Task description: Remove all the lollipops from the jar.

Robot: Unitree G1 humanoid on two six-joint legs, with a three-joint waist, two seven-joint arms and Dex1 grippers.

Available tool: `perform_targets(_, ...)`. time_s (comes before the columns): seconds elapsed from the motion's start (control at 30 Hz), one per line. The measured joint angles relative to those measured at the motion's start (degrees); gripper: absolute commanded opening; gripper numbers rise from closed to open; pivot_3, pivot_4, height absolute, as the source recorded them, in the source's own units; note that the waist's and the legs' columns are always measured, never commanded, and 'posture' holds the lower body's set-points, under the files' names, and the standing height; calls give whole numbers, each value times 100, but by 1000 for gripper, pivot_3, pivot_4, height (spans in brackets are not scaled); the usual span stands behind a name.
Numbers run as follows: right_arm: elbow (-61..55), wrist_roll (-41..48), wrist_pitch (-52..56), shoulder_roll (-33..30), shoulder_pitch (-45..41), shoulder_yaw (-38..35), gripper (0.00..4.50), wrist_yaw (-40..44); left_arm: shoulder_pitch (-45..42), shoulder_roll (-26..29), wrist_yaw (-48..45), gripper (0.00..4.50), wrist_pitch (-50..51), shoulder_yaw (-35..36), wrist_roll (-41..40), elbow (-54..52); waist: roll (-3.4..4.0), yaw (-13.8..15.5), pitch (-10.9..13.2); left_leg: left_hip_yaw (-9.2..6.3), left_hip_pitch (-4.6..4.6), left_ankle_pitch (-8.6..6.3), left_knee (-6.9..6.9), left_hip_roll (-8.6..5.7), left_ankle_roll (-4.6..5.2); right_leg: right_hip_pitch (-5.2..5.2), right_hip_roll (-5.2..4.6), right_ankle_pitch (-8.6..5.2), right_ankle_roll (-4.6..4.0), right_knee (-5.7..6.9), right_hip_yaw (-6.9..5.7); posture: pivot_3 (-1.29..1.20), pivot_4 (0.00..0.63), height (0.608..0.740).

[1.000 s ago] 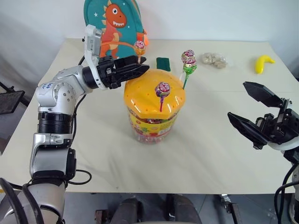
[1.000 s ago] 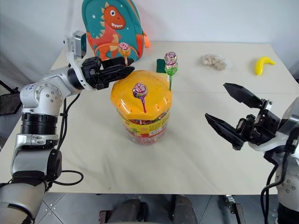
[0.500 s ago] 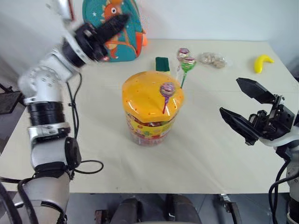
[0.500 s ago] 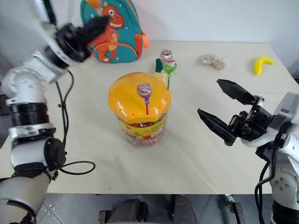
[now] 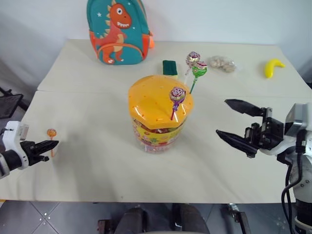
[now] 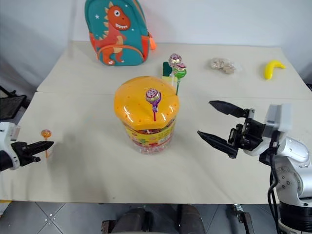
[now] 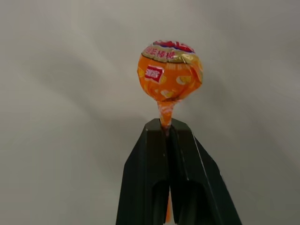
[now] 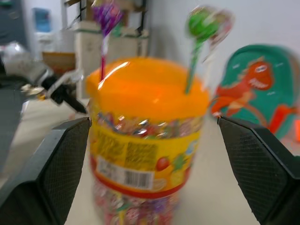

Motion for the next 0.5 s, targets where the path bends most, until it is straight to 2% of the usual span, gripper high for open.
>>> perform_targets(0.13, 288, -198, -16, -53, -45, 130, 4500, 275, 370, -251, 101, 17, 316, 158, -131, -534, 8, -18, -1, -1, 6, -1, -4, 1, -5, -5, -1, -4, -7, 5, 3, 0, 150, 740)
perform_targets(0.37, 298, -113, 161, -268, -94, 120, 4500, 532, 431, -444, 108, 1918, 312, 160, -187, -795, 31, -21, -8, 5, 10, -2, -8, 6, -11, -11, 3, -8, -15, 25, 3, 0, 150, 740)
perform_targets(0.5, 49, 211, 404, -449, 56, -93, 4500, 667, 503, -513, -408, 3111, -220, 175, -246, -641, 32, -27, -8, 6, 9, -2, -7, 7, -11, -12, 2, -9, -16, 22, 4, 0, 150, 740)
